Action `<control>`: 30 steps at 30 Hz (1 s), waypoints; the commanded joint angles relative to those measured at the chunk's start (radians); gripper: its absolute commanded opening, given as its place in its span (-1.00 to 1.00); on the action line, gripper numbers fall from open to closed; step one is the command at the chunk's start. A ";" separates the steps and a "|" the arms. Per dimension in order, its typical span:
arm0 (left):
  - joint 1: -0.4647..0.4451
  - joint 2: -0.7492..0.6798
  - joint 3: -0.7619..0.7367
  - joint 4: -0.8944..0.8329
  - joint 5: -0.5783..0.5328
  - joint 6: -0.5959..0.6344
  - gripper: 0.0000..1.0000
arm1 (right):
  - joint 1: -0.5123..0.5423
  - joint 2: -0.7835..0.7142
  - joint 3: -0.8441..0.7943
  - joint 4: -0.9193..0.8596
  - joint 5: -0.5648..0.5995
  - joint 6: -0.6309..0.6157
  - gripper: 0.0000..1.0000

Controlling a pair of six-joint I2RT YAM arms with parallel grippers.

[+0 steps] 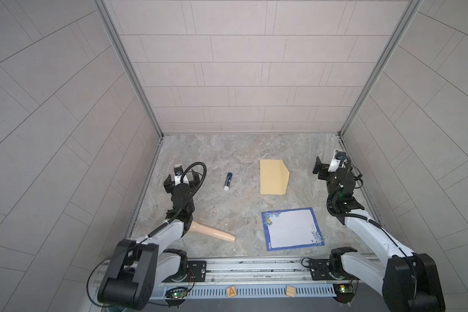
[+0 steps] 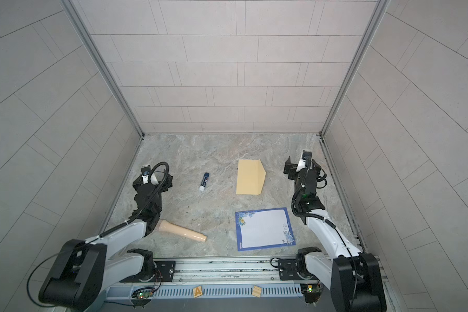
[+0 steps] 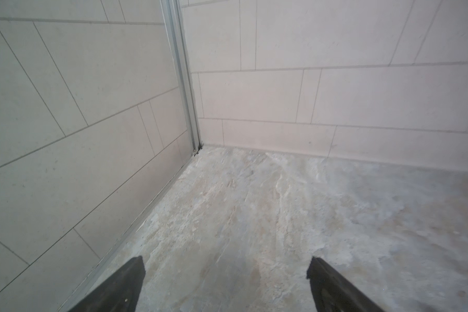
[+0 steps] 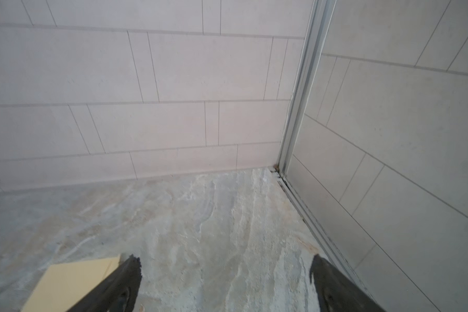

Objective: Place the letter into the envelope and seal it
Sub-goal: 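Move left gripper to the letter's near corner while right gripper approaches far edge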

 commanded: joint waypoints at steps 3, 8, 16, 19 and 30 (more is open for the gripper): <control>-0.029 -0.178 0.087 -0.316 0.138 -0.198 1.00 | 0.005 -0.017 0.133 -0.345 -0.256 0.130 0.96; -0.074 -0.246 0.158 -0.457 0.335 -0.390 1.00 | 0.007 -0.022 0.185 -0.494 -0.419 0.209 0.95; -0.269 -0.251 0.174 -0.549 0.528 -0.529 1.00 | 0.010 -0.066 0.194 -0.756 -0.460 0.197 0.95; -0.362 -0.228 0.164 -0.560 0.545 -0.550 1.00 | 0.010 -0.086 0.172 -0.824 -0.411 0.201 0.96; -0.574 -0.102 0.157 -0.643 0.682 -0.574 0.99 | 0.022 -0.102 0.110 -0.903 -0.450 0.265 0.97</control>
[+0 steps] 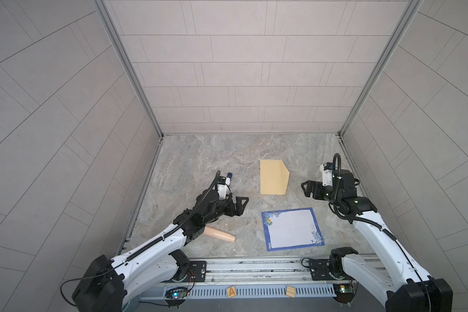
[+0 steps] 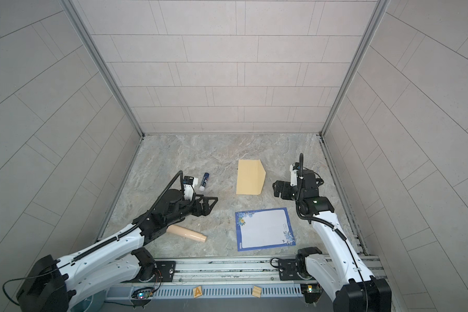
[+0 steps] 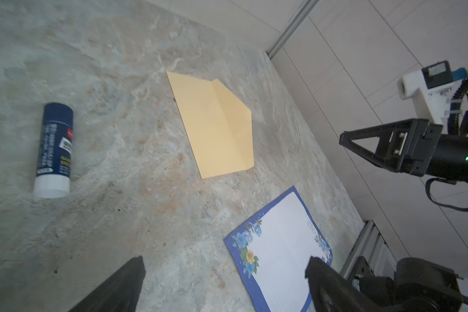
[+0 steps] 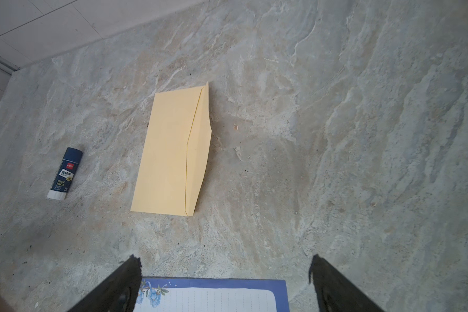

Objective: Place the letter into the envelope and seal it
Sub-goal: 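Move left gripper to the letter's near corner while right gripper approaches far edge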

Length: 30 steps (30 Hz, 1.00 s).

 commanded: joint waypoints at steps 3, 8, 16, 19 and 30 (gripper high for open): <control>-0.067 0.069 0.011 -0.011 0.079 0.010 0.98 | 0.016 -0.024 -0.026 -0.079 0.024 0.053 0.99; -0.135 0.161 0.043 0.053 0.110 0.040 0.98 | 0.015 -0.028 -0.055 -0.108 0.034 0.083 0.99; -0.230 0.306 0.132 0.064 0.165 0.149 0.95 | 0.015 -0.028 -0.094 -0.115 0.017 0.090 0.99; -0.263 0.360 0.183 0.025 0.166 0.204 0.92 | 0.016 -0.033 -0.092 -0.104 0.020 0.094 0.99; -0.375 0.644 0.452 -0.211 0.053 0.359 0.42 | 0.016 -0.063 -0.070 -0.104 0.062 0.071 0.99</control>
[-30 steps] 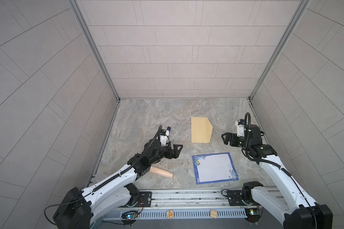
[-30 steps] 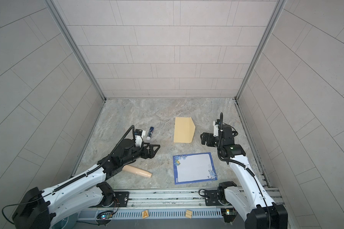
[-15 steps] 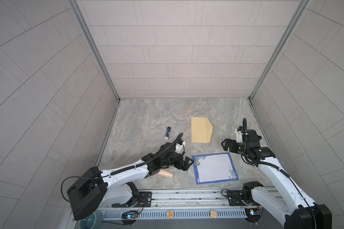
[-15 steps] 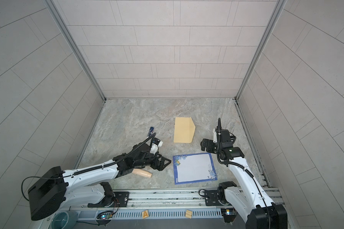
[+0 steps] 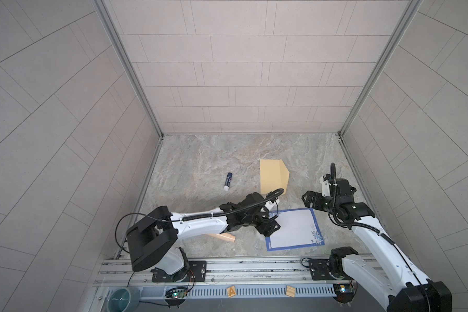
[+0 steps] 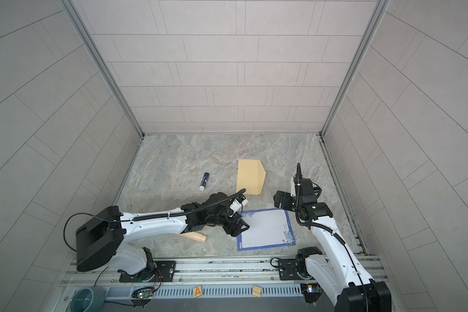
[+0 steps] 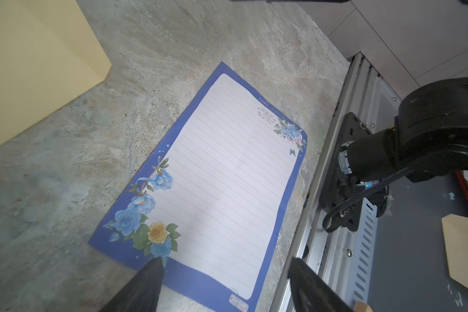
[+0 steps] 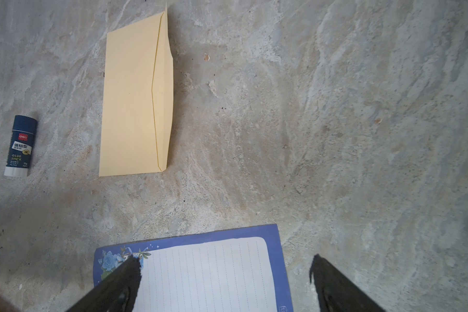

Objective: Place the letter into the envelope and seal it
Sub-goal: 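Move left gripper to the letter's near corner while right gripper approaches far edge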

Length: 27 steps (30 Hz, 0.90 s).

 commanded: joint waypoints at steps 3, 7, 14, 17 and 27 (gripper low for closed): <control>-0.036 0.135 0.166 -0.234 -0.088 0.116 0.25 | 0.003 -0.022 0.022 -0.002 0.027 -0.003 0.98; -0.045 0.217 0.232 -0.321 -0.151 0.149 0.11 | 0.004 -0.034 0.022 0.007 0.029 -0.003 0.99; -0.045 0.275 0.254 -0.346 -0.193 0.156 -0.01 | 0.003 -0.034 0.022 0.021 0.026 0.000 0.99; -0.047 0.294 0.260 -0.362 -0.211 0.158 -0.05 | 0.004 -0.034 0.022 0.026 0.023 0.000 0.99; -0.037 0.301 0.234 -0.422 -0.342 0.176 -0.16 | 0.003 -0.033 0.017 0.030 0.014 0.000 0.98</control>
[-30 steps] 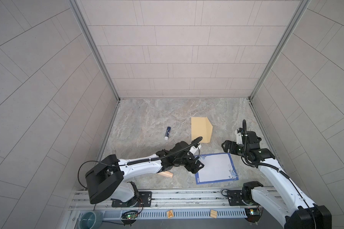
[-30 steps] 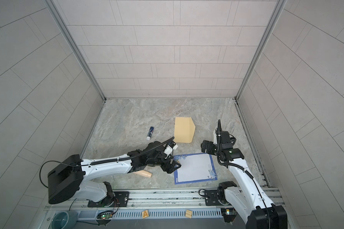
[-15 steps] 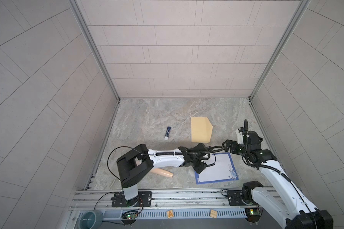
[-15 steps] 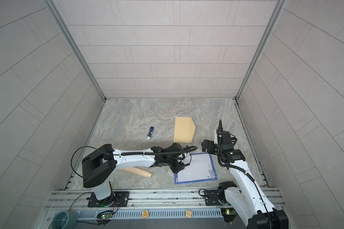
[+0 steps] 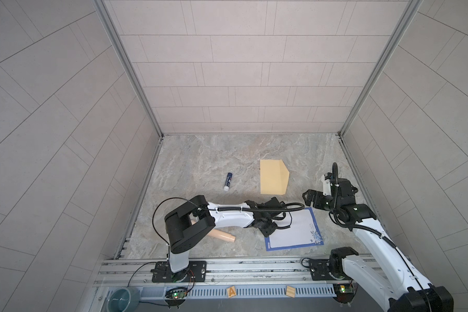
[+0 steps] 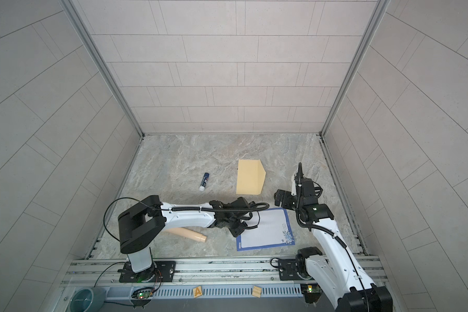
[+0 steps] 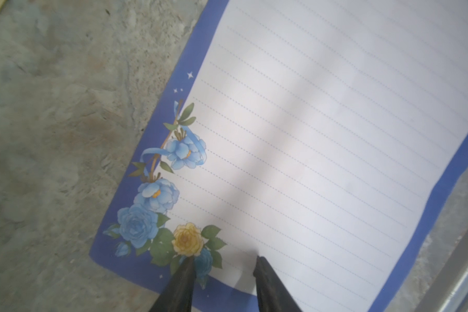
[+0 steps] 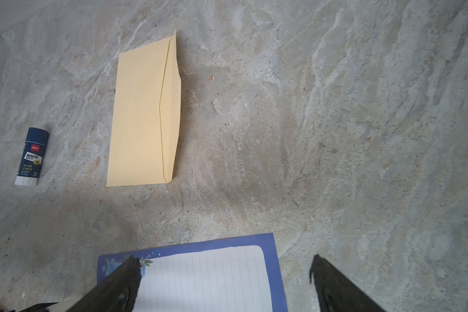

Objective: Place the letter into the envelope and seal it
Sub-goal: 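Move left gripper to the letter's near corner while right gripper approaches far edge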

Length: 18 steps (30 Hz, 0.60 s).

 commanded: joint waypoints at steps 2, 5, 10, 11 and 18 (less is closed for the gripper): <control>0.018 -0.002 -0.028 -0.091 -0.117 0.030 -0.17 | 0.004 -0.008 0.015 0.002 0.003 0.000 0.99; 0.048 -0.031 -0.060 -0.101 -0.149 0.036 -0.18 | 0.004 -0.007 0.011 0.003 -0.004 0.001 0.99; 0.116 -0.096 -0.124 -0.091 -0.158 0.051 -0.18 | 0.004 0.009 -0.003 0.011 -0.036 0.010 0.99; 0.127 -0.109 -0.137 -0.087 -0.158 0.056 -0.17 | 0.004 0.017 -0.007 0.012 -0.044 0.012 0.98; 0.191 -0.155 -0.180 -0.074 -0.154 0.072 -0.15 | 0.008 0.080 -0.029 0.021 -0.141 0.044 0.99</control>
